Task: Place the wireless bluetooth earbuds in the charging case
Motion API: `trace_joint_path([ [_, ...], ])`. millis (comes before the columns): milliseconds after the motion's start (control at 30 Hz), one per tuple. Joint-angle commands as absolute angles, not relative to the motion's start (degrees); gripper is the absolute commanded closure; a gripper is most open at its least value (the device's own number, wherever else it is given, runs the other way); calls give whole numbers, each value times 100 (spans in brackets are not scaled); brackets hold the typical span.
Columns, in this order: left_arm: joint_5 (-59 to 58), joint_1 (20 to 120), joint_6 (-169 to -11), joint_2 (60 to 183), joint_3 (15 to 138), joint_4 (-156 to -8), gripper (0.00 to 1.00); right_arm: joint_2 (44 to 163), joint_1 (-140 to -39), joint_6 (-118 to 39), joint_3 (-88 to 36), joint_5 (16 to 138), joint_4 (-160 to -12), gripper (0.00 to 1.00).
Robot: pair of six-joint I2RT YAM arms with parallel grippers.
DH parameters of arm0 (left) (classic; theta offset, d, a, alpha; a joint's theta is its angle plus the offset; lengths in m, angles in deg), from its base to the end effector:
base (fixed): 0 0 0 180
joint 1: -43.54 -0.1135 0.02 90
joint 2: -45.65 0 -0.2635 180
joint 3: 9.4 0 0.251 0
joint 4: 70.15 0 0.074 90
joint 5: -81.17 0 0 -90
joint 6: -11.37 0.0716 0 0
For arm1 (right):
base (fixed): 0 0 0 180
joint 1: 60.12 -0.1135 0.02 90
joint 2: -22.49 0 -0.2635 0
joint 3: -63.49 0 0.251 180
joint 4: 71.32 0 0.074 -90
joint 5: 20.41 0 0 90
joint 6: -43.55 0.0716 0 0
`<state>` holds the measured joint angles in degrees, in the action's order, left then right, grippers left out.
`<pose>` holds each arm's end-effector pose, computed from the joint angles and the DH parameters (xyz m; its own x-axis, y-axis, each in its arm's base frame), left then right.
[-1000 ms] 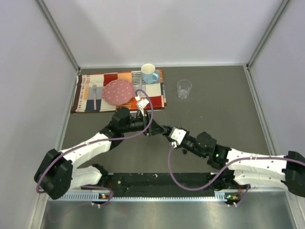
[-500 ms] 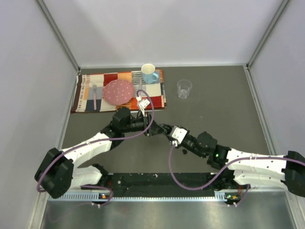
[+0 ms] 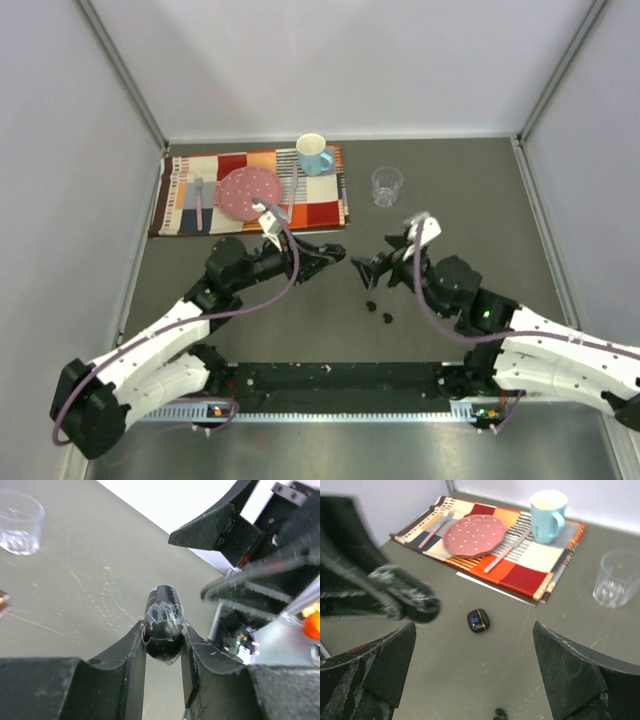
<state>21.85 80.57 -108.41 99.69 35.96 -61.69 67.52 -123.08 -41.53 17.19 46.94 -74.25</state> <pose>0.1768 -0.1791 0.2884 -0.4622 -0.1864 -0.8670 0.8016 0.3304 -0.4984 0.1267 0.1876 0.3014 -0.0686 0.0397 -0.9969 -0.6435 0.7618 0.0746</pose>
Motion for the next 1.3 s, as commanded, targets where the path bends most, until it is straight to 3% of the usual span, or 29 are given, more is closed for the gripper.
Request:
trace_joint_path([
  [0, 1385, 8080, -9745, 9182, 3082, -5771, 100, 6669, -10967, -1354, 890, 5982, -9470, 1],
  [100, 1269, 8080, -9307, 8742, 2660, -5112, 100, 6819, -10250, -42, 722, 7900, -9439, 2],
  [367, 1393, 8080, -8813, 8441, 2149, -4118, 100, 7257, -10178, 1900, 659, 9408, -8015, 2],
  [600, 1604, 8098, -8953, 8661, 2139, -3616, 100, 7882, -10187, 3071, 1187, 9781, -6274, 2],
  [900, 1780, 8203, -9041, 8916, 2157, -3274, 100, 8269, -10196, 3273, 1003, 9613, -6334, 3],
  [1100, 1850, 8274, -9111, 9153, 2210, -3045, 100, 8725, -10257, 3598, 976, 9736, -5888, 14],
  [1267, 1824, 8291, -9103, 9250, 2227, -3001, 100, 8954, -10319, 3774, 941, 9833, -5579, 33],
])
